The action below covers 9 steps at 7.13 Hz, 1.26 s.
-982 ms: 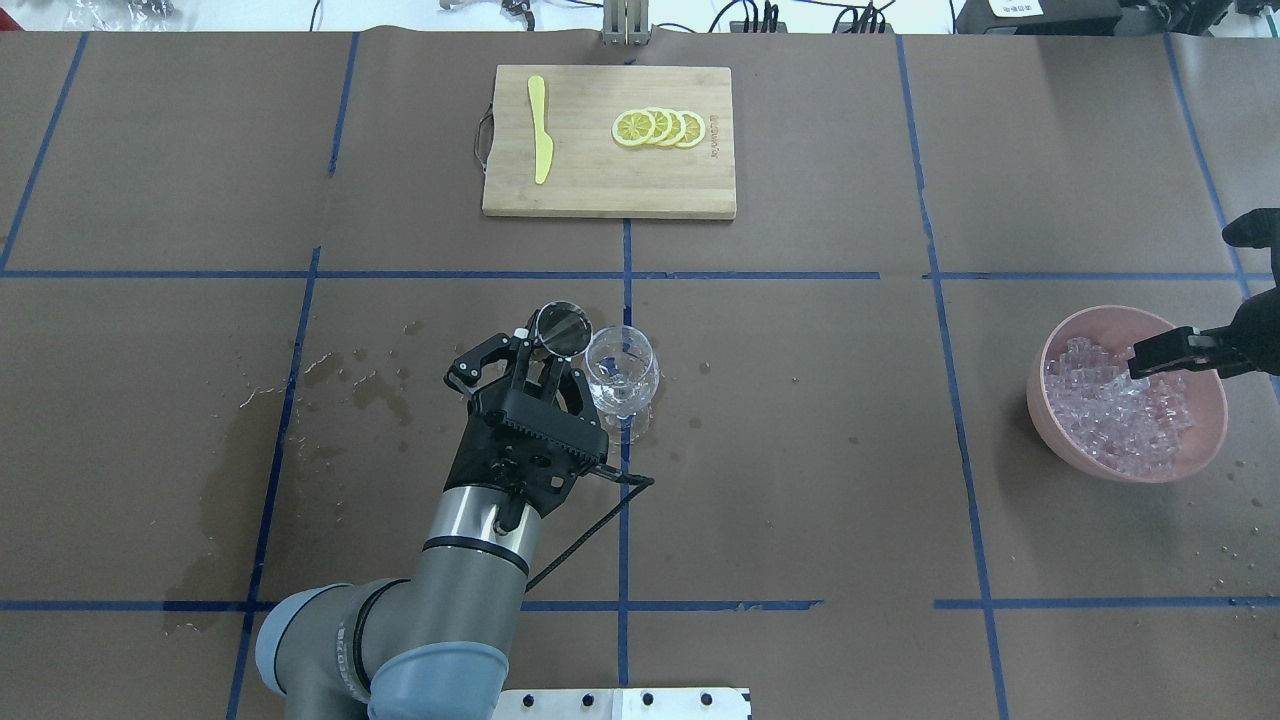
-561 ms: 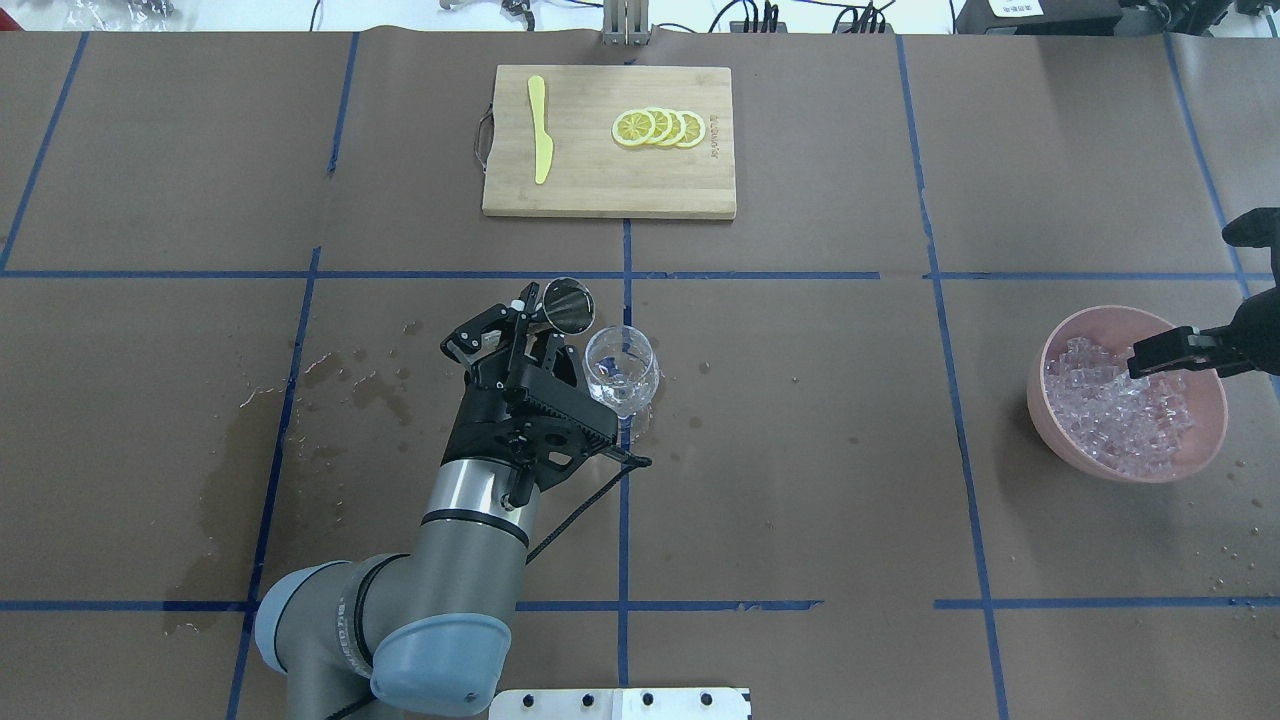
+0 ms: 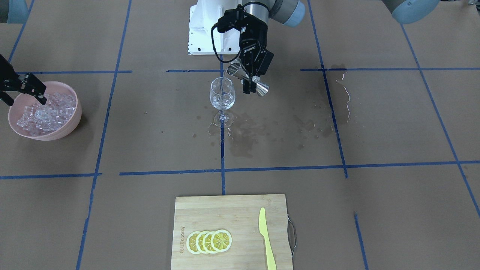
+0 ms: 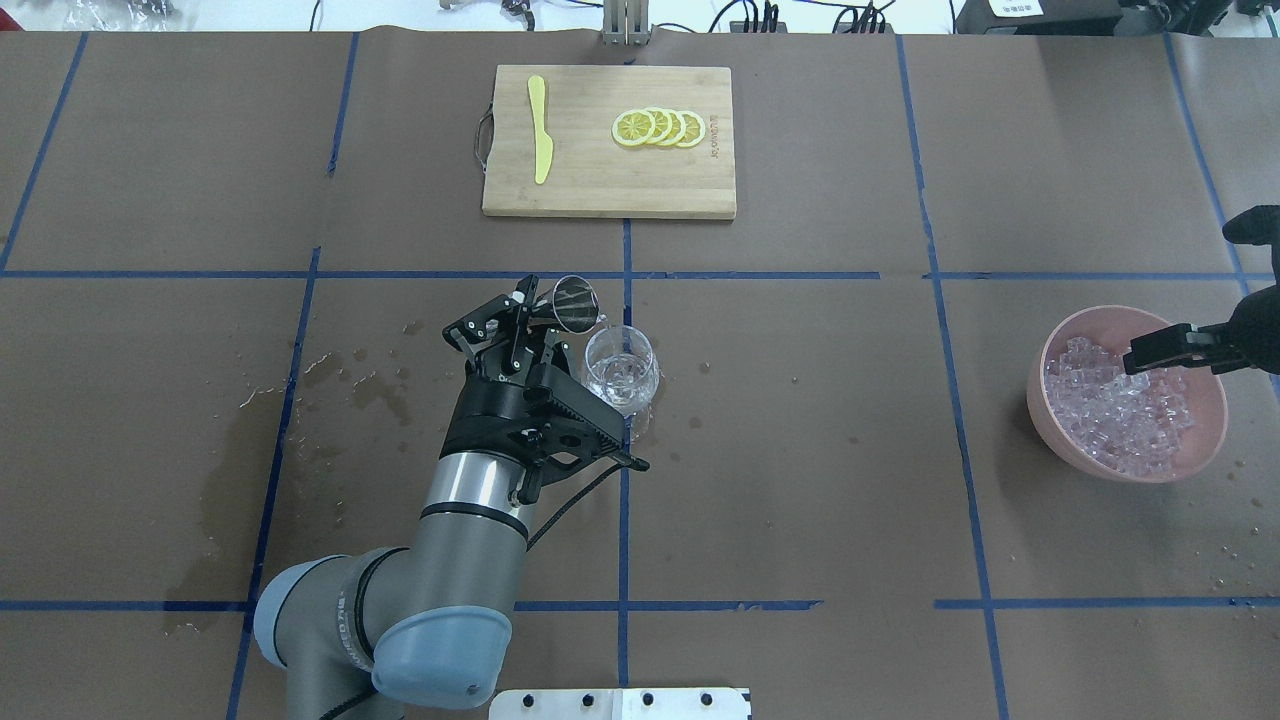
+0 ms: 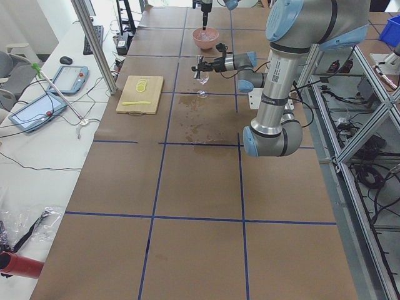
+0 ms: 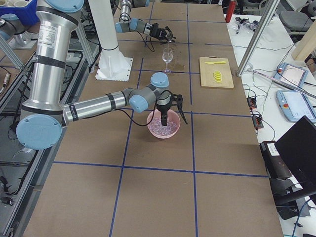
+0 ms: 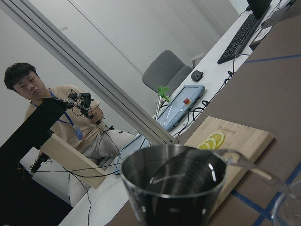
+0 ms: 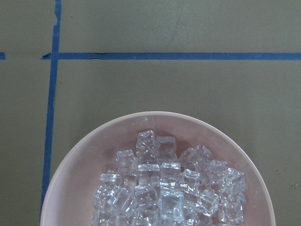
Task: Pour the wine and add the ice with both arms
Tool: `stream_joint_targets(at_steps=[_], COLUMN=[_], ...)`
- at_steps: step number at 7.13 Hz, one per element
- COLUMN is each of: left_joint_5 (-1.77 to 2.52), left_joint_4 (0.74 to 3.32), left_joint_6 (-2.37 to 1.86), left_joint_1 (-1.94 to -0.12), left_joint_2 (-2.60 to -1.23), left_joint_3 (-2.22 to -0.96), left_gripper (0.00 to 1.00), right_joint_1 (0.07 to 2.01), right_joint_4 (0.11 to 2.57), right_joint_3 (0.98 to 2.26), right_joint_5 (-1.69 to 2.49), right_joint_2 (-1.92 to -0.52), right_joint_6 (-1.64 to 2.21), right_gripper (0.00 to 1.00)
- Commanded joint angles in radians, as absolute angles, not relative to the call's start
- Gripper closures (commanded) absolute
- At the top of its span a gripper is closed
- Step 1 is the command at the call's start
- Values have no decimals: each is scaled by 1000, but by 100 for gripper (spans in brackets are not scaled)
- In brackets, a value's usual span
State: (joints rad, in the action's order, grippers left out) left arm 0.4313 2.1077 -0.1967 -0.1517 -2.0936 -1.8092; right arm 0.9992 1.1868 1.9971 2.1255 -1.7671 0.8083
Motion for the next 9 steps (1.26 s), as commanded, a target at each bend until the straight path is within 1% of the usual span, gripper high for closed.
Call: stream_joint_targets(at_steps=[1, 9], left_joint_5=[425, 370], left_joint_4=[2105, 2097], left_joint_6=[-111, 179], left_joint_1=[-153, -138], left_joint_2=[-2092, -2098], left_joint_3=[-1807, -1813], left_gripper=[100, 100], right_joint_1=[997, 988], right_joint_4=[1145, 1132], right_joint_3=[1996, 1996], right_joint_5=[2126, 2126], right_joint_2=[-1770, -1769], right_joint_6=[845, 864], right_gripper=[0, 0])
